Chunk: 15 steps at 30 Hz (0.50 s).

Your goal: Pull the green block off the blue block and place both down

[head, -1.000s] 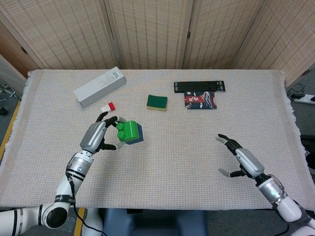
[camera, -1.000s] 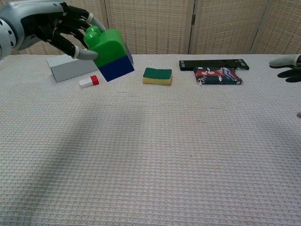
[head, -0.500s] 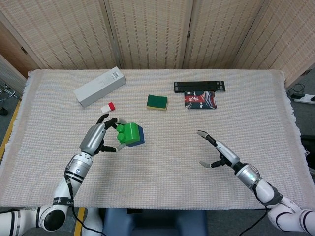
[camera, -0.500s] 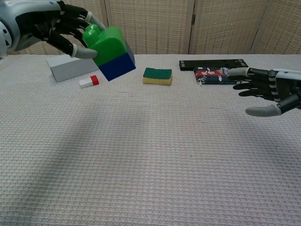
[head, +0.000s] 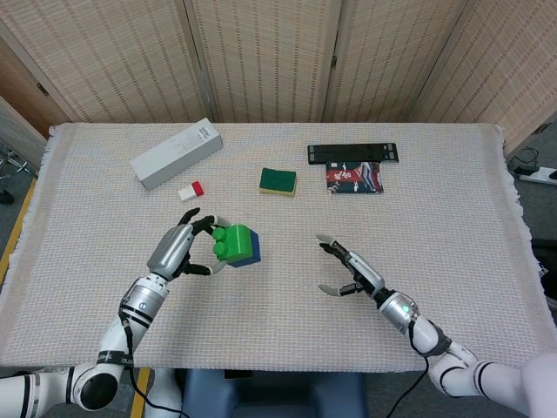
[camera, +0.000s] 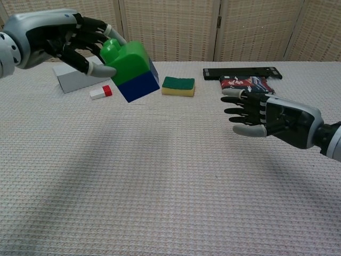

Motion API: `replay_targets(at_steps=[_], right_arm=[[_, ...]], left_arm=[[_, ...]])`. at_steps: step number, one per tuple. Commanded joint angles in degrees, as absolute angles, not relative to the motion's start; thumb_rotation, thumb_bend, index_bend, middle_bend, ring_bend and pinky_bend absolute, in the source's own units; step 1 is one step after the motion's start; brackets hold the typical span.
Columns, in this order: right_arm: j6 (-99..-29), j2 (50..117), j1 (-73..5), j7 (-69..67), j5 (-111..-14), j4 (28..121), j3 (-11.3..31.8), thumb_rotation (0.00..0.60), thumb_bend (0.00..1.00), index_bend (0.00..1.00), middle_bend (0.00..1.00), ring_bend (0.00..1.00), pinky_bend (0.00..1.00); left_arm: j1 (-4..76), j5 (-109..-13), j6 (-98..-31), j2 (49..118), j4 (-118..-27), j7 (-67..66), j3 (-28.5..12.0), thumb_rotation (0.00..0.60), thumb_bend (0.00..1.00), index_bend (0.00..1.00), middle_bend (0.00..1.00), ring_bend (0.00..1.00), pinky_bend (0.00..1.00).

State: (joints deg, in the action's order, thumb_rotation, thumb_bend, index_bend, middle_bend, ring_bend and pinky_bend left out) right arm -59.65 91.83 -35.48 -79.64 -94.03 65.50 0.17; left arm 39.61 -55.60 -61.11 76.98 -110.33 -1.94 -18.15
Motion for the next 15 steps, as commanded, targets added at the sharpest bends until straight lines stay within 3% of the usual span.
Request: replay_targets(at_steps=[1,15], right_arm=[[-60.1,93.2,-36.1,-81.1,-93.3,65.4,0.7,0.6,0.32,0.0,0.0,0.06,0.0],[-54.9,98.4,-42.3,-77.1,-87.4,65.9,7.5,0.6,0.32,0.0,0.0,0.09,0.01]], left_arm=[[39.7,-55.4,-60.6,76.8,-109.9,-1.2,-18.3,0.6,0.44,0.62,0.75,0.36,0.0],[42.1,-54.6,-59.3,80.3,-107.7,-1.5,-18.2,0.6,0.45,0.62,0.75,0.36,0.0]])
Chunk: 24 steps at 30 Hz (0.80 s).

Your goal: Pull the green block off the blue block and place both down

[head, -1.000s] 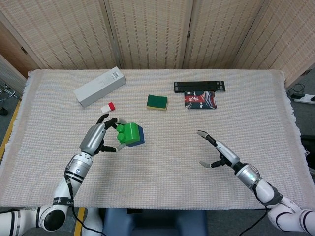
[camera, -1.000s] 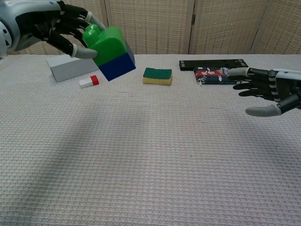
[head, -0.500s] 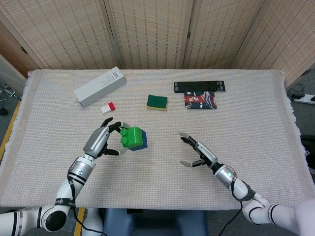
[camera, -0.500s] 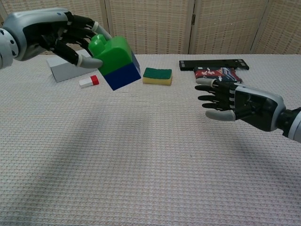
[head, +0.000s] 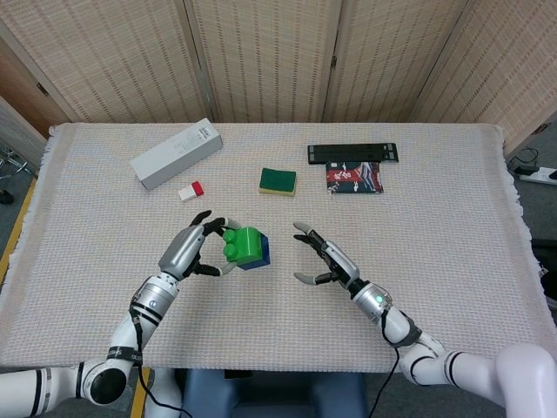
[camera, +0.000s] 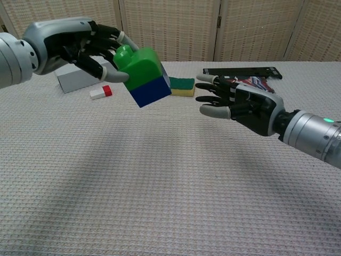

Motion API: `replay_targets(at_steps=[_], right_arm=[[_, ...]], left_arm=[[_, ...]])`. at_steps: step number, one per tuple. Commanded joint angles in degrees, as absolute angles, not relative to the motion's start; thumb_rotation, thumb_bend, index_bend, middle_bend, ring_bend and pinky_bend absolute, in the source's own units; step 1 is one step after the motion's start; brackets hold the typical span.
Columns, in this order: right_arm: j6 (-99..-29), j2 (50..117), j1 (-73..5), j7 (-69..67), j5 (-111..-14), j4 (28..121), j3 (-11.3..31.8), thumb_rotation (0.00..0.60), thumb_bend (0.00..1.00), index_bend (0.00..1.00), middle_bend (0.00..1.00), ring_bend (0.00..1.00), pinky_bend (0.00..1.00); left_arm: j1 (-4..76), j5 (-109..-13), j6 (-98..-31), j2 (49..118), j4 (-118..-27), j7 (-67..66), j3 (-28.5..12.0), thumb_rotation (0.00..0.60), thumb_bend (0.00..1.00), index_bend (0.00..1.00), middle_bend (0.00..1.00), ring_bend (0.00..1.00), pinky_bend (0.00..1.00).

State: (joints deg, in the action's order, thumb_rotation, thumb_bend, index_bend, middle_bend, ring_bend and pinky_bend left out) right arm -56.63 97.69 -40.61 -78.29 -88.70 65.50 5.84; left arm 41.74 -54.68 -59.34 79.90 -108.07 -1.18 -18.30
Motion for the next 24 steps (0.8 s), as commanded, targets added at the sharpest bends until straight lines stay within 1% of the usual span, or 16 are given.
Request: replay_targets(at_steps=[1,6,11,12,20,24], right_arm=[[-54.6,98.8,-42.5,-75.9,-86.8,66.1,8.0,0.6,0.32,0.0,0.0,0.09,0.01],[-54.9,101.4,-42.7,-72.1,-84.9,67.4,9.1,0.6,0.32,0.0,0.0,0.1,0.02],[-55.0,101.9,-42.4,-70.9,-84.3,68.9,9.2,0.6,0.32,0.0,0.0,0.1,0.02],[-54.3,101.7,-43.3,-70.8,-83.6,69.3,10.5,0.6,0.32,0.0,0.0,0.1,0.02],[-52.5,101.9,-43.8,-70.4,-82.3,70.0,11.3,0.6,0.32,0.08,0.0,0.11,0.02],[-52.3,102.3,-43.7,-70.4,-82.3,69.7,11.0,0.6,0.32,0.13,0.0,0.12,0.02]], left_arm=[[42.3,-54.4,-59.2,80.6,-107.5,-1.8,-18.1,0.6,0.45,0.62,0.75,0.36,0.0],[42.9,-53.8,-59.3,82.1,-105.8,-1.6,-18.5,0.6,0.45,0.62,0.75,0.36,0.0],[43.3,-53.7,-59.6,82.8,-104.7,-1.8,-18.8,0.6,0.45,0.62,0.75,0.36,0.0],[43.4,-53.7,-59.6,82.9,-104.5,-1.8,-18.9,0.6,0.45,0.62,0.75,0.36,0.0],[43.6,-53.3,-59.5,83.3,-104.6,-2.3,-18.6,0.6,0.45,0.62,0.75,0.36,0.0],[43.6,-53.4,-59.6,83.4,-104.7,-2.2,-18.6,0.6,0.45,0.62,0.75,0.35,0.0]])
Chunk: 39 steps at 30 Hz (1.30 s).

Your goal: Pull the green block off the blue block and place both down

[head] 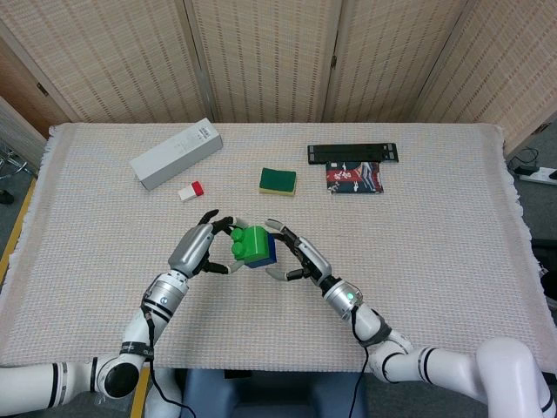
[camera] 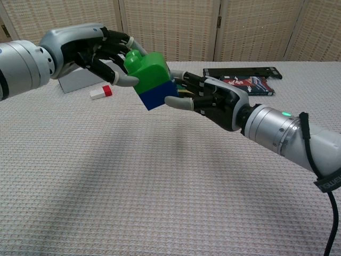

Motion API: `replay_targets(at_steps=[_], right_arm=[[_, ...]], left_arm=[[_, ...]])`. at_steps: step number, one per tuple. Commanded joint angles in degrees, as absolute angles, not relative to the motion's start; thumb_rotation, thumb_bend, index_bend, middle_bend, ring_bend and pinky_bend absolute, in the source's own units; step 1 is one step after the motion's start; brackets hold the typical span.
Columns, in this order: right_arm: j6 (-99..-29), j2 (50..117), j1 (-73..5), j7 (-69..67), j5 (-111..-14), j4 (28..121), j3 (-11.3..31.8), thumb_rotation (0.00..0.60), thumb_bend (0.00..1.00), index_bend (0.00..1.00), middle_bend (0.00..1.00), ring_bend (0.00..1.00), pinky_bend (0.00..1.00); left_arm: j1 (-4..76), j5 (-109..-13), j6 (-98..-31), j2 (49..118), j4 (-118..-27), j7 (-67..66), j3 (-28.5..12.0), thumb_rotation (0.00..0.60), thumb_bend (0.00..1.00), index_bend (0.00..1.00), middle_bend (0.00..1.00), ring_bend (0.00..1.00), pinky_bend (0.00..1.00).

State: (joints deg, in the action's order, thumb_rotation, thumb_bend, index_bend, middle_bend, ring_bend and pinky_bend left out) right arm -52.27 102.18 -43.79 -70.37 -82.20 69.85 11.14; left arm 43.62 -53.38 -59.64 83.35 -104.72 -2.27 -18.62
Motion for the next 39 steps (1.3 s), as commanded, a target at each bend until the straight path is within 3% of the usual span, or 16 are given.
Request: replay_targets(at_steps=[1,20,39], right_arm=[[-52.3,102.5,-43.6,-70.4,-82.3,69.5,10.8,0.6,0.32,0.14,0.0,0.12,0.02],[-53.0,103.7,-44.0,-70.1,-82.6,68.1,11.6,0.6,0.32,0.19,0.0,0.14,0.04],[-52.6,104.7,-43.6,-67.3,-80.2,68.0,13.1,0.6,0.32,0.5,0.09,0.22,0.1]], left_arm=[[43.6,-53.4,-59.6,83.3,-104.7,-2.2,-18.6,0.6,0.45,0.62,0.75,0.35,0.0],[43.5,-53.8,-58.8,83.7,-104.5,-1.1,-18.1,0.6,0.45,0.62,0.75,0.35,0.0],[43.6,-53.7,-58.6,83.9,-105.2,-1.0,-18.0,0.6,0.45,0.62,0.75,0.36,0.0]])
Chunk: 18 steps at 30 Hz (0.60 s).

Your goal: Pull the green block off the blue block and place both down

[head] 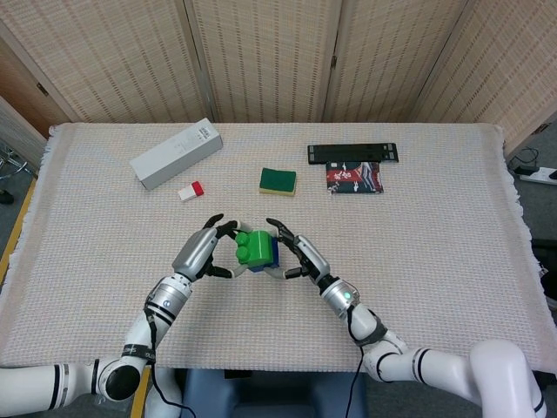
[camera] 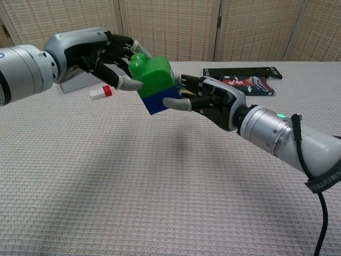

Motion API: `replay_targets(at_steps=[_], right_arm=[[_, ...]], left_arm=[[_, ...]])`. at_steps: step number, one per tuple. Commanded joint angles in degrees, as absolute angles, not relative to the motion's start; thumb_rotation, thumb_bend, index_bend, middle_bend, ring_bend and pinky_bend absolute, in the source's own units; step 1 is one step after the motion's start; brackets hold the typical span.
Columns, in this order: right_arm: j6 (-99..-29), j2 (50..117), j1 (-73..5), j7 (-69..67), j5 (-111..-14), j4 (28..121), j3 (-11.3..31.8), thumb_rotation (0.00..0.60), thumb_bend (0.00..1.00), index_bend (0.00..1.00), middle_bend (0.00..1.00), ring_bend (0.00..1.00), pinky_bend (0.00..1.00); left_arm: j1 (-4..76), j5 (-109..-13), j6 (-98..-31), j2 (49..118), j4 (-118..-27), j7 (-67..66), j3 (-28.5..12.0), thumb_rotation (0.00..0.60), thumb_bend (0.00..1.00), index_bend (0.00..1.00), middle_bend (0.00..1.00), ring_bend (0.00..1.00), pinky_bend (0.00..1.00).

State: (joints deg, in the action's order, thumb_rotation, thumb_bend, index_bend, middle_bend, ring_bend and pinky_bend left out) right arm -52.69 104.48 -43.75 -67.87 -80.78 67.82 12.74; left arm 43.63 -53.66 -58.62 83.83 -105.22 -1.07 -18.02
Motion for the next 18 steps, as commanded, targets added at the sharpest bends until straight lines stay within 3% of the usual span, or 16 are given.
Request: replay_targets(at_steps=[1,9,18], right_arm=[[-52.6,104.8,-43.6,-67.1,-80.0,68.0,13.2,0.6,0.32,0.52,0.1,0.22,0.1],[-52.9,106.2,-43.1,-64.8,-77.9,68.2,14.7,0.6,0.32,0.73,0.25,0.31,0.14],[-52.7,106.7,-43.0,-62.8,-76.5,69.1,16.4,0.6,0.32,0.82,0.31,0.36,0.17]], left_arm=[[43.6,-53.7,-58.6,83.9,-105.2,-1.0,-18.0,0.6,0.45,0.62,0.75,0.36,0.0],[43.6,-54.1,-58.7,84.1,-105.4,-1.1,-17.8,0.6,0.45,0.62,0.75,0.36,0.0],[43.6,-54.3,-58.8,84.3,-105.5,-1.0,-17.7,0.6,0.45,0.62,0.75,0.36,0.0]])
